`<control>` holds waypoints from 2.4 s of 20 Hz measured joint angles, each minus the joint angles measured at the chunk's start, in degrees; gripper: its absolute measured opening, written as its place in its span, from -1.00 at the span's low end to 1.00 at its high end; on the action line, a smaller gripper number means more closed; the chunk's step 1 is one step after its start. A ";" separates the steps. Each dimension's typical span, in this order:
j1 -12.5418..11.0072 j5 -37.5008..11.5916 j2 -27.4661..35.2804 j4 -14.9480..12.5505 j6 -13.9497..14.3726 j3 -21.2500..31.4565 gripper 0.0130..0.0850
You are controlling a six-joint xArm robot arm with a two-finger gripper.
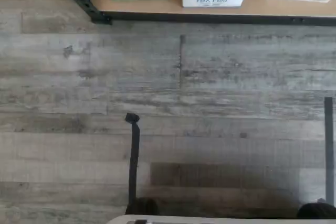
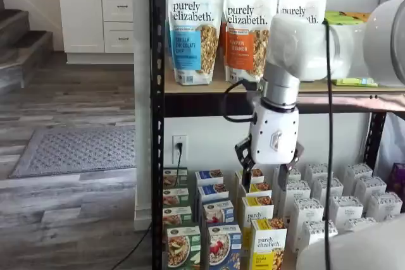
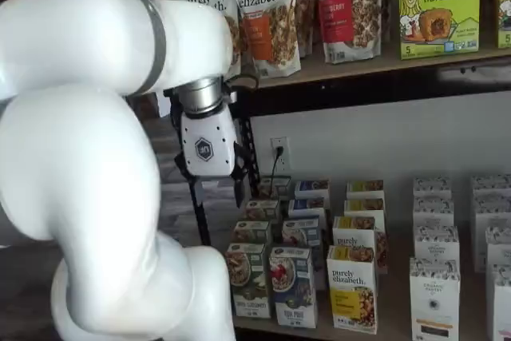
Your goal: Pick up the blue and white box that is on the bottom shelf, the second box from the left
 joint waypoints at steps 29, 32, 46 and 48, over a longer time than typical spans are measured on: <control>2.96 -29.47 19.96 -3.60 3.99 6.43 1.00; 2.92 -32.64 22.56 -4.43 4.55 6.44 1.00; 1.02 -41.75 33.13 -4.40 2.60 4.12 1.00; 1.01 -43.12 34.45 -5.18 3.25 3.68 1.00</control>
